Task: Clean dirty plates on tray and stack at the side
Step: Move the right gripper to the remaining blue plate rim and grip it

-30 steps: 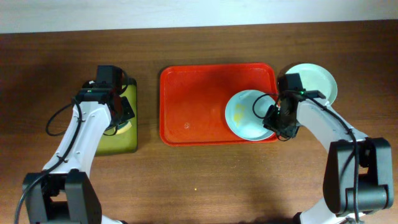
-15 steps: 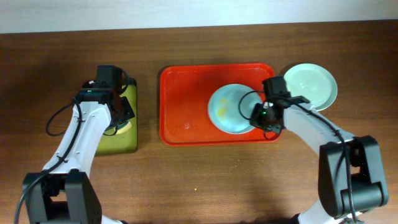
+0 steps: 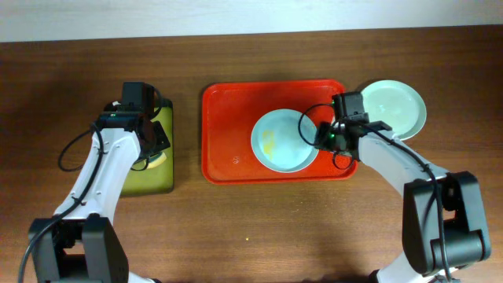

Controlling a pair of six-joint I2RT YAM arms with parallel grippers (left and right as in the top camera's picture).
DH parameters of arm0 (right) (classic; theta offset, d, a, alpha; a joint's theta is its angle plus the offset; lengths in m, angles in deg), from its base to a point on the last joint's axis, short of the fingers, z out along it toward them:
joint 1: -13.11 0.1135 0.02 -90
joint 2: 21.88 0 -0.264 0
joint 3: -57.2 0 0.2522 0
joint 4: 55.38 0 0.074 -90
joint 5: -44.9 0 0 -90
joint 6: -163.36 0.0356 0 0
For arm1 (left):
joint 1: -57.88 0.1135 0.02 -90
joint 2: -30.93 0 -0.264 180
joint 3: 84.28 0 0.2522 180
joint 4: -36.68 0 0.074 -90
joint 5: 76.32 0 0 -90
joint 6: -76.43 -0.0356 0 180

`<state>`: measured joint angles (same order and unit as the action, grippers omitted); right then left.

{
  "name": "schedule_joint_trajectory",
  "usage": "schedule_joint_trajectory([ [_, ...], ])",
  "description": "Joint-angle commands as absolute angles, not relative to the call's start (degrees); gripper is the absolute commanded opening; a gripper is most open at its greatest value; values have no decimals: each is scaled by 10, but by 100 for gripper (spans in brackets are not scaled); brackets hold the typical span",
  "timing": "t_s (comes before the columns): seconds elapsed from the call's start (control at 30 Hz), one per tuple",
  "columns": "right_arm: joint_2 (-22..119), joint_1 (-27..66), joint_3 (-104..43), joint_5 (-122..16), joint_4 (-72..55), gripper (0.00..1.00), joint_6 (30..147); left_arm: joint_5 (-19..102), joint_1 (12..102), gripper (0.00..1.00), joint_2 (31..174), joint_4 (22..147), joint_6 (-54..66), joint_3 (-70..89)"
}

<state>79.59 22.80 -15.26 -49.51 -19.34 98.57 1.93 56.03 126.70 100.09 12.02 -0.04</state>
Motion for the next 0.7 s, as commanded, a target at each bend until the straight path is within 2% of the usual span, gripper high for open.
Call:
schedule_joint_trajectory([
  [0.0, 810, 247, -157, -508, -197, 40, 961, 23, 563, 0, 1255, 998, 127, -2],
  [0.07, 830, 247, -157, -507, -199, 51, 961, 24, 563, 0, 1255, 999, 127, -2],
  [0.23, 849, 247, -157, -510, -205, 51, 961, 23, 563, 0, 1255, 998, 127, -2],
  [0.33, 849, 247, -157, -547, -219, 29, 961, 23, 563, 0, 1255, 997, 127, -2],
  [0.37, 849, 249, -157, -553, -222, 15, 961, 24, 563, 0, 1255, 998, 127, -2],
  [0.4, 849, 251, -157, -552, -222, 7, 961, 23, 563, 0, 1255, 997, 127, -2],
  [0.43, 849, 255, -157, -552, -224, 4, 960, 24, 563, 0, 1255, 997, 127, -2],
  [0.67, 854, 307, -157, -534, -252, 4, 963, 23, 564, 0, 1270, 940, 143, -2],
])
